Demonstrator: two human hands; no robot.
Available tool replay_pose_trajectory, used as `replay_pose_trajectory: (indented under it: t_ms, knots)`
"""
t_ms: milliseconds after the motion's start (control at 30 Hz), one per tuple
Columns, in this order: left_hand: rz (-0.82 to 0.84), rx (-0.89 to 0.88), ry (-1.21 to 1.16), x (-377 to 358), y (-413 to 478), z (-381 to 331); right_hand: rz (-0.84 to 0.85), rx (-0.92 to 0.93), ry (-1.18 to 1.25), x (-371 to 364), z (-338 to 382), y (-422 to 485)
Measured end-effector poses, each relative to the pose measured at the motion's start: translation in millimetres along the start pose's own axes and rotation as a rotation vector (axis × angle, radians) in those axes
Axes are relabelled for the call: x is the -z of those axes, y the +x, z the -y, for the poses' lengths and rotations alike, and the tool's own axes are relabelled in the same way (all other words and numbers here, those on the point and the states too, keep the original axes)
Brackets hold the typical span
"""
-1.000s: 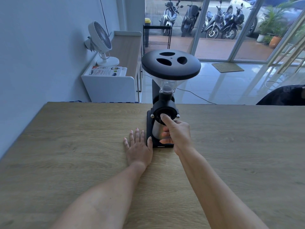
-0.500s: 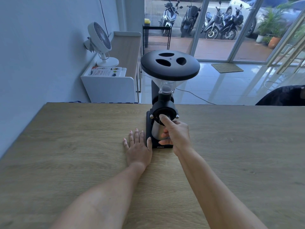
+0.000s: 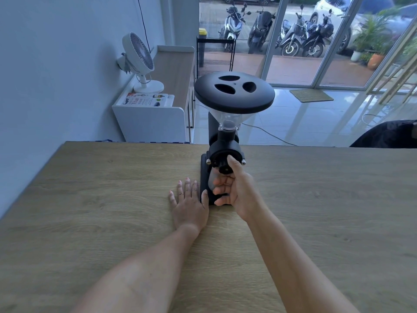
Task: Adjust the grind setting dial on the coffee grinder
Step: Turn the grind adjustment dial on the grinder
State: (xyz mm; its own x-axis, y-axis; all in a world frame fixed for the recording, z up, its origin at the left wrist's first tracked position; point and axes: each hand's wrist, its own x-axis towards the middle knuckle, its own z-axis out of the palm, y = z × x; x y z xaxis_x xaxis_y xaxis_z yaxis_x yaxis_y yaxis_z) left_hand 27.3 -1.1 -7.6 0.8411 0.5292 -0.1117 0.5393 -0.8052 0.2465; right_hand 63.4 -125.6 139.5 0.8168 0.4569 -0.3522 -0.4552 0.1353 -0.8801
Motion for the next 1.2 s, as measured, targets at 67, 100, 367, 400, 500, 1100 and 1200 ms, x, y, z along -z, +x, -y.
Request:
replay_pose_trajectory:
  t_ms: [67, 100, 367, 400, 500, 1100, 1200]
  knots:
    - [0.002, -0.001, 0.006, 0.3, 0.2, 0.2, 0.019, -0.016, 0.022, 0.0, 0.0, 0.5]
    - [0.001, 0.0, 0.002, 0.3, 0.1, 0.4, 0.017, -0.019, 0.029, 0.0, -0.1, 0.7]
    - [-0.006, -0.002, -0.028, 1.3, -0.6, 0.6, -0.032, -0.031, 0.047, 0.8, 2.9, 1.8]
    - [-0.005, -0.002, -0.03, 1.3, -0.2, 0.6, -0.037, -0.03, 0.045, 0.9, 3.4, 1.9]
    - [-0.001, -0.001, -0.033, 0.9, 0.7, 0.2, -0.057, -0.023, 0.03, 1.4, 3.6, 2.9]
    - [-0.008, -0.001, -0.026, 1.8, -0.4, -0.4, -0.089, -0.001, 0.02, 1.6, 2.5, 4.3]
    - [-0.006, -0.003, -0.03, 2.3, -0.8, -0.2, -0.095, 0.004, 0.015, 1.2, 2.2, 4.5]
